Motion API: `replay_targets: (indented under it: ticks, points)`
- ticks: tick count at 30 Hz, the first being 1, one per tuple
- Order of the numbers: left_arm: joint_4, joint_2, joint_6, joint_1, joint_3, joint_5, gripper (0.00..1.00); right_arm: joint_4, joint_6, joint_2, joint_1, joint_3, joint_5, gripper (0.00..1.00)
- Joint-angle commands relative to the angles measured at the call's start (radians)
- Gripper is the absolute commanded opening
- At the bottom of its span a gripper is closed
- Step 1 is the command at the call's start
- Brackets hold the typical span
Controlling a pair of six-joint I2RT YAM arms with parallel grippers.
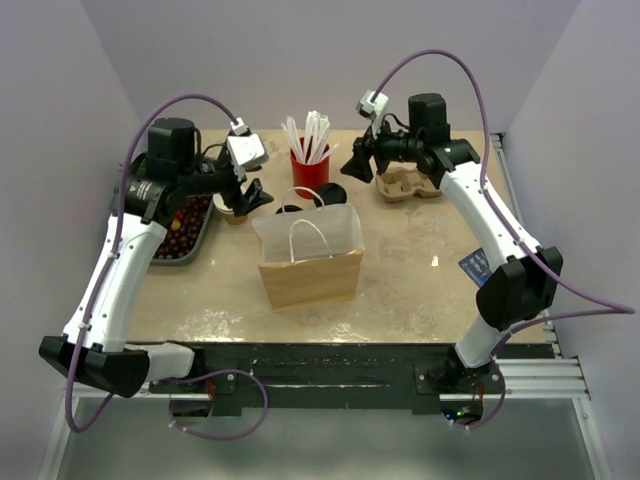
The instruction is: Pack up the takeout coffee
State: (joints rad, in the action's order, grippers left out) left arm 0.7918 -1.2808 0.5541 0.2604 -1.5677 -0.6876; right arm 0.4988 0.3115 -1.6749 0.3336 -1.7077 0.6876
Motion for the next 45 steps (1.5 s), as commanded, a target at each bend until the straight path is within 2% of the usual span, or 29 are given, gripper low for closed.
replay_targets:
  ticks: [1,5,9,15,18,23,26,28,32,36,40,45]
  points:
    - [0.098,-0.038,0.049,-0.001,0.034,-0.078,0.74,-0.032,0.021,-0.057,-0.002,-0.070,0.053,0.66]
    - [-0.043,-0.049,-0.025,0.003,0.090,-0.038,0.74,-0.014,0.054,-0.100,0.001,-0.102,0.069,0.65]
    - [-0.074,-0.092,-0.042,0.013,0.090,-0.105,0.71,0.020,0.124,-0.115,-0.001,-0.083,0.067,0.64]
    - [0.015,-0.193,0.001,0.046,0.035,-0.203,0.55,0.050,0.159,-0.129,0.001,-0.072,0.053,0.64]
    - [0.064,-0.209,-0.017,0.046,-0.002,-0.167,0.52,0.052,0.159,-0.129,-0.001,-0.070,0.056,0.64]
    - [-0.057,-0.134,-0.111,0.034,0.040,-0.023,0.62,0.031,0.141,-0.112,-0.001,-0.037,0.063,0.63]
    - [-0.045,-0.100,-0.112,0.007,0.003,0.045,0.67,0.026,0.135,-0.105,0.001,-0.026,0.061,0.63]
    - [-0.008,-0.078,-0.092,-0.035,-0.038,0.019,0.69,0.027,0.136,-0.100,-0.001,-0.021,0.056,0.63]
    - [0.192,-0.034,0.103,-0.046,-0.045,-0.095,0.74,0.026,0.140,-0.089,-0.001,-0.003,0.059,0.63]
    - [0.258,-0.048,0.138,-0.009,-0.005,-0.173,0.74,0.011,0.129,-0.085,-0.001,0.005,0.072,0.63]
    - [0.091,-0.055,0.058,0.080,0.073,-0.086,0.74,0.009,0.126,-0.080,-0.001,0.010,0.082,0.63]
    - [-0.015,-0.100,0.017,0.097,0.083,0.005,0.72,0.026,0.161,-0.056,-0.001,0.029,0.078,0.63]
